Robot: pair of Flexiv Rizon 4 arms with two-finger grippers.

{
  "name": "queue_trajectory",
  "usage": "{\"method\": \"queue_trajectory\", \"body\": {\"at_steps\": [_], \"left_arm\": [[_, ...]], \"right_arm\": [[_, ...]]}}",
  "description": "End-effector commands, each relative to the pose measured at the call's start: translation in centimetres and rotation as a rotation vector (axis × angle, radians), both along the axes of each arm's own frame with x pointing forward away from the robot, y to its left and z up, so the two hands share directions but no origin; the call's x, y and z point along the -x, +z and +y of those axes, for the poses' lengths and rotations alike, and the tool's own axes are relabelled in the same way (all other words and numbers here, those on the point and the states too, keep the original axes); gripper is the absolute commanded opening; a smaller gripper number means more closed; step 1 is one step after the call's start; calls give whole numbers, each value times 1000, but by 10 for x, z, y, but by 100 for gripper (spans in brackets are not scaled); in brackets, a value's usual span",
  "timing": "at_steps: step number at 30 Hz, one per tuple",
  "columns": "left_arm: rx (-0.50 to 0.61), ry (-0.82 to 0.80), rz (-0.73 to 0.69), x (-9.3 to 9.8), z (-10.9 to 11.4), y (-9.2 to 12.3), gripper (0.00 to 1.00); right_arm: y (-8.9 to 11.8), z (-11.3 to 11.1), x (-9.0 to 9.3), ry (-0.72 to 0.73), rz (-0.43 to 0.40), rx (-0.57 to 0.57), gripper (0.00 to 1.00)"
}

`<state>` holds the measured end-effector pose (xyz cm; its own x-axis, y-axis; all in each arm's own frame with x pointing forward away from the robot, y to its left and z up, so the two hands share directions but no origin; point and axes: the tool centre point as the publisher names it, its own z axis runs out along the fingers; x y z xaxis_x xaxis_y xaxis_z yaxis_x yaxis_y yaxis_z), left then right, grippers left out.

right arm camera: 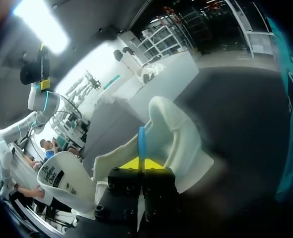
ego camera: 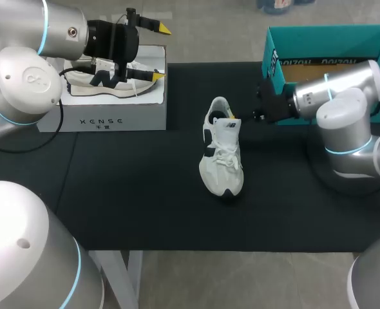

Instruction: Take the shoe out of the shoebox, open the shoe tongue, remove and reinsert the insole, then place the shoe into the shoebox

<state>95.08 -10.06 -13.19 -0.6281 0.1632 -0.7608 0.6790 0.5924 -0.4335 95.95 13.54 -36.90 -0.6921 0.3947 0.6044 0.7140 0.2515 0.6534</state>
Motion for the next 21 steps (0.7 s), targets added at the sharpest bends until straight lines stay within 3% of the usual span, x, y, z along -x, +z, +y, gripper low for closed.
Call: {"method": "queue_trajectory", "body": {"at_steps": [1,10,21], "left_arm": [[-4,1,1,0,-1,0,100],[-4,1,1,0,-1,0,100],[-4,1,1,0,-1,0,100]], "right_arm": [[-1,3,-2,2,1,14,100],[7,5,-9,-6,-29,36,100],[35,0,-6,-38,-53,121,100]]}}
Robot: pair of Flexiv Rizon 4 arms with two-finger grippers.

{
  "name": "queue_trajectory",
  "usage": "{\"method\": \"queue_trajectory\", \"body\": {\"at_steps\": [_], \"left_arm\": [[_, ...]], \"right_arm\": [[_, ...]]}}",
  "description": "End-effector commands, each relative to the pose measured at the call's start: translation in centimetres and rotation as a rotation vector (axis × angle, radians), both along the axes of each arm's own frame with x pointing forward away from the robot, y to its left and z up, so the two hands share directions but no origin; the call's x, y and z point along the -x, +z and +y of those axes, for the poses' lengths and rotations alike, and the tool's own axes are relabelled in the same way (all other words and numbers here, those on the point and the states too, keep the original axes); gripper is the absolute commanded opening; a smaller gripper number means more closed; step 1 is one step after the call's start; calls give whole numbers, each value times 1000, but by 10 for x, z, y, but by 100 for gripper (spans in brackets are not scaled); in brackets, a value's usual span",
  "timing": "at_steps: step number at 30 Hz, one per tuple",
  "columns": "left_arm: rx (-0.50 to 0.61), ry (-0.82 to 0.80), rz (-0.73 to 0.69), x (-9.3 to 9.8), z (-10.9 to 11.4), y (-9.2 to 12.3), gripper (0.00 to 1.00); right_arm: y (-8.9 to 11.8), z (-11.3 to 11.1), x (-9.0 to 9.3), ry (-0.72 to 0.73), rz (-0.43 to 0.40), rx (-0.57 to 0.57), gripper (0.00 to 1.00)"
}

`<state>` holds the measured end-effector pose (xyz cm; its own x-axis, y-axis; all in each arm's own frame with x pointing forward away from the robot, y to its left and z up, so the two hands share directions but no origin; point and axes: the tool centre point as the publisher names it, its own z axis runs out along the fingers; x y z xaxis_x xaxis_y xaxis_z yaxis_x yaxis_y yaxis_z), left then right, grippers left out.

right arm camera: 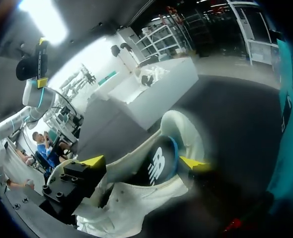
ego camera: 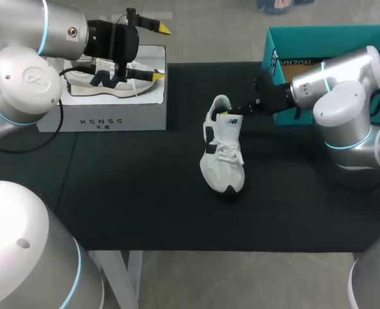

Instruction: Take the shoe out of the shoebox, open the shoe tongue, remove and reinsert the insole, then place the shoe into the shoebox

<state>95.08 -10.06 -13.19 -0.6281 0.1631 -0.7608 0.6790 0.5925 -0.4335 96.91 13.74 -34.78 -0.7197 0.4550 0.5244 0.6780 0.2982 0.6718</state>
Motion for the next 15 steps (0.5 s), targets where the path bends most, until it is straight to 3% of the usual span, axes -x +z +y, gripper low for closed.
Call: {"method": "queue_trajectory", "body": {"at_steps": [1,7,10,15], "left_arm": [[-4,1,1,0,-1,0,100],[-4,1,1,0,-1,0,100],[-4,1,1,0,-1,0,100],[-4,1,1,0,-1,0,100]], "right_arm": [[18,-2,4,-36,7,39,100],[38,-3,5,-81,37,178,100],[42,-6,-1,-145,90,320,100],[49,-13,-5,-244,96,423,100]]}}
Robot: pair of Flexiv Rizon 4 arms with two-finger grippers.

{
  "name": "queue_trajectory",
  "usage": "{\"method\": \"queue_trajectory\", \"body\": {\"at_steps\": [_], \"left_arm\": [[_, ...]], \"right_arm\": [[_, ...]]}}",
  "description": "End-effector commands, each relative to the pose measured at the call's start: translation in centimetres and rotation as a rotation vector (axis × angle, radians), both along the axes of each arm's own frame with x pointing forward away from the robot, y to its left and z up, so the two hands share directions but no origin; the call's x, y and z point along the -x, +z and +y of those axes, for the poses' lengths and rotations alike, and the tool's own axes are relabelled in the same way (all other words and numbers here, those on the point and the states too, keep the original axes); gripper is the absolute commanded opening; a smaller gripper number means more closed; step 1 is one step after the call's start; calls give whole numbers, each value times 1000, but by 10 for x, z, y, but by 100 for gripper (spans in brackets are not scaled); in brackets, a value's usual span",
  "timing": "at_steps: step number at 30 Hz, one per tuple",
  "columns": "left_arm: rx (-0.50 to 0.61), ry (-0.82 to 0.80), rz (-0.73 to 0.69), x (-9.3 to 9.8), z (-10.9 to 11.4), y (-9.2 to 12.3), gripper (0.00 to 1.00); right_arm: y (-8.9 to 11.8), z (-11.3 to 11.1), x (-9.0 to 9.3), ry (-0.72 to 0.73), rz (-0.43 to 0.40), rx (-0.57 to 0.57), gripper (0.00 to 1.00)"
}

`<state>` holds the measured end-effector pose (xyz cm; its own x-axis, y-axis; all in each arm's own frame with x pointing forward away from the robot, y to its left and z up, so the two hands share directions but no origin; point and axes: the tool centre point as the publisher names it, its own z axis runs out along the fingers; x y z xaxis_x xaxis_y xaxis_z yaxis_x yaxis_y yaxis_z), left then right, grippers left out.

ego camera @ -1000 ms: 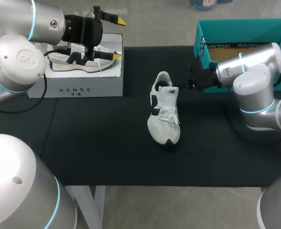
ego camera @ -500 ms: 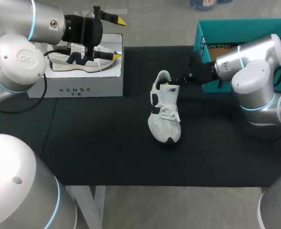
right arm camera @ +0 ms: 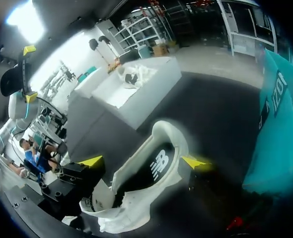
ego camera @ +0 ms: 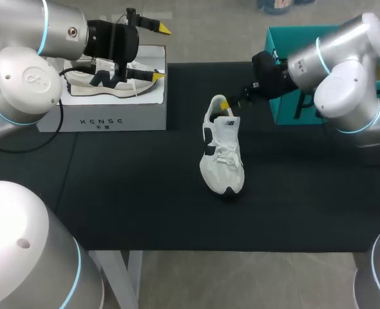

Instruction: Take the shoe out of the shoebox, open the shoe tongue, remove and reinsert the insole, then place the shoe into the shoebox

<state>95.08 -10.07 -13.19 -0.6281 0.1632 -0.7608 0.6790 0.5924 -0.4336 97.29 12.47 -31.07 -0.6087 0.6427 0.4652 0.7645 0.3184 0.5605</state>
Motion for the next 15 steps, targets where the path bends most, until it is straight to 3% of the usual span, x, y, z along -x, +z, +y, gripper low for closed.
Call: {"method": "queue_trajectory", "body": {"at_steps": [1,2,13,15], "left_arm": [[-4,1,1,0,-1,0,100],[-4,1,1,0,-1,0,100],[-4,1,1,0,-1,0,100],[-4,1,1,0,-1,0,100]], "right_arm": [[15,-3,-3,-125,6,243,100],[21,-4,-3,-144,-9,179,100],[21,-4,-3,-144,-9,179,100],[19,4,-2,-125,120,571,100]]}}
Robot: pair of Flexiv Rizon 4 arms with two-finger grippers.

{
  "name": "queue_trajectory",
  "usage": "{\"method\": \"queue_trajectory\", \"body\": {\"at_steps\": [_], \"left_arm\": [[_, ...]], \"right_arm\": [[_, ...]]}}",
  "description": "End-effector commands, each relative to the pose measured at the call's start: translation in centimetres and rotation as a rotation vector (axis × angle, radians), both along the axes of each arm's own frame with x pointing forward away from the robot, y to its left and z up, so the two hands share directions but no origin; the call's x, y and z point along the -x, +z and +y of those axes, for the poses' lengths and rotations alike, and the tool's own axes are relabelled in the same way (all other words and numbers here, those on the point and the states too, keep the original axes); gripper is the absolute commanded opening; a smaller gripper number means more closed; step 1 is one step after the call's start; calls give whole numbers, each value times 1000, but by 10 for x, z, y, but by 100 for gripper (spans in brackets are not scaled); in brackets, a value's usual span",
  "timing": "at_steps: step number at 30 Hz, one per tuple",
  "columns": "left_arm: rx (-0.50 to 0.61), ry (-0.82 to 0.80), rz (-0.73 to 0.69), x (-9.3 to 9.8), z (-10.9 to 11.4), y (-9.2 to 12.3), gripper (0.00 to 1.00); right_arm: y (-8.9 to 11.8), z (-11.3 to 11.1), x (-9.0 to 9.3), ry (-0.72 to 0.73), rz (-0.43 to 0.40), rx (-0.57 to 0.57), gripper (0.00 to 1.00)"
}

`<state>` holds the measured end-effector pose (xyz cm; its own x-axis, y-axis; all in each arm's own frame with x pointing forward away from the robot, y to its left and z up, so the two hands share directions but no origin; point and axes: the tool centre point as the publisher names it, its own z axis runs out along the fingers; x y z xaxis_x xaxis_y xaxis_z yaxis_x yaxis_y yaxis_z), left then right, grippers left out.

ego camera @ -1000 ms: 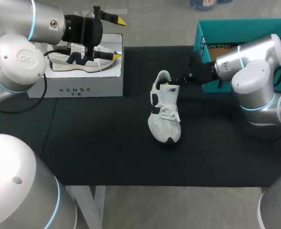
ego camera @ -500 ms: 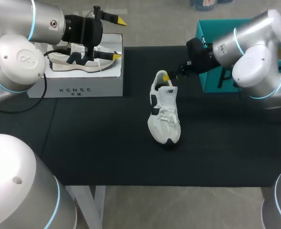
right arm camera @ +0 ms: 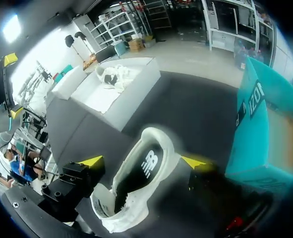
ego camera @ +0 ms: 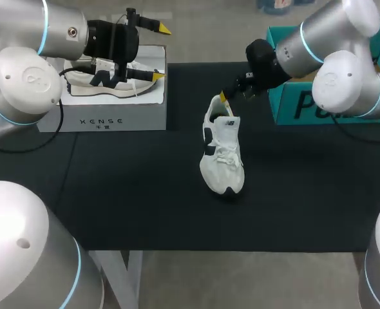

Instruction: Take the shoe out of the shoebox, open the shoe tongue, remove and reinsert the insole, then place the shoe into the shoebox

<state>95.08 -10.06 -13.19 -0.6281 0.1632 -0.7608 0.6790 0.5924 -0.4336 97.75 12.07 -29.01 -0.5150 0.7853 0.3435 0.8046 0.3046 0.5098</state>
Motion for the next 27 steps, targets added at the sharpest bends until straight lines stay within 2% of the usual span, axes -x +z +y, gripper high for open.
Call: {"method": "queue_trajectory", "body": {"at_steps": [1,2,3,7,14,20,27], "left_arm": [[-4,1,1,0,-1,0,100],[-4,1,1,0,-1,0,100],[-4,1,1,0,-1,0,100],[-4,1,1,0,-1,0,100],[-4,1,1,0,-1,0,100],[-4,1,1,0,-1,0,100],[-4,1,1,0,-1,0,100]], "right_arm": [[-2,11,4,-22,142,479,100],[3,13,5,-55,129,471,37],[3,16,5,-58,132,490,0],[-1,19,4,-135,161,459,0],[-17,32,1,-276,226,473,0],[-43,41,-13,-305,194,440,0],[-59,38,-16,-317,154,469,0]]}}
